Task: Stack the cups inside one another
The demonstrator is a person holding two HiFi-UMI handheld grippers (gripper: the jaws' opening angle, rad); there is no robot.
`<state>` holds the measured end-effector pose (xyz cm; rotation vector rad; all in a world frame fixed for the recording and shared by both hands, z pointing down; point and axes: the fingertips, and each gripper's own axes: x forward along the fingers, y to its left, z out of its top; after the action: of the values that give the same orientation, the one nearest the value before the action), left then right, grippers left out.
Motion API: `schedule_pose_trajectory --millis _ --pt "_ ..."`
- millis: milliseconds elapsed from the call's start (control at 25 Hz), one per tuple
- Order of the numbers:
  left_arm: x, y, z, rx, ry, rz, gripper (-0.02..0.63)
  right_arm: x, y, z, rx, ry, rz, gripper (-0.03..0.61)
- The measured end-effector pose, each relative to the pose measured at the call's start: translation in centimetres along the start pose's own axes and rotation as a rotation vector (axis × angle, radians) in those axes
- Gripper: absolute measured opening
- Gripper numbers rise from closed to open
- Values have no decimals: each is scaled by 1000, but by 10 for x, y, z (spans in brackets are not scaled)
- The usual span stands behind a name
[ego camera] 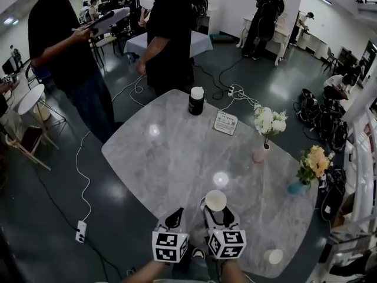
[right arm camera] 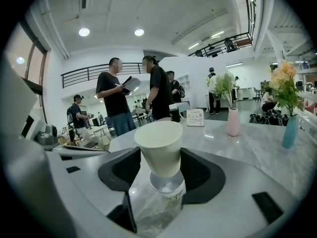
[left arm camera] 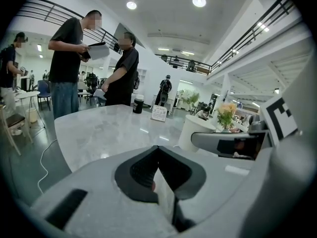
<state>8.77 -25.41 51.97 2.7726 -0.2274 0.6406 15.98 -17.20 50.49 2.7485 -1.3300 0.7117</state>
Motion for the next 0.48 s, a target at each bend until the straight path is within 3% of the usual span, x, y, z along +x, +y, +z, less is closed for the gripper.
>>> schedule_pose_trajectory --millis 480 --pt "0 7 -16 -10 28 2 -3 6 1 -23 13 32 -13 236"
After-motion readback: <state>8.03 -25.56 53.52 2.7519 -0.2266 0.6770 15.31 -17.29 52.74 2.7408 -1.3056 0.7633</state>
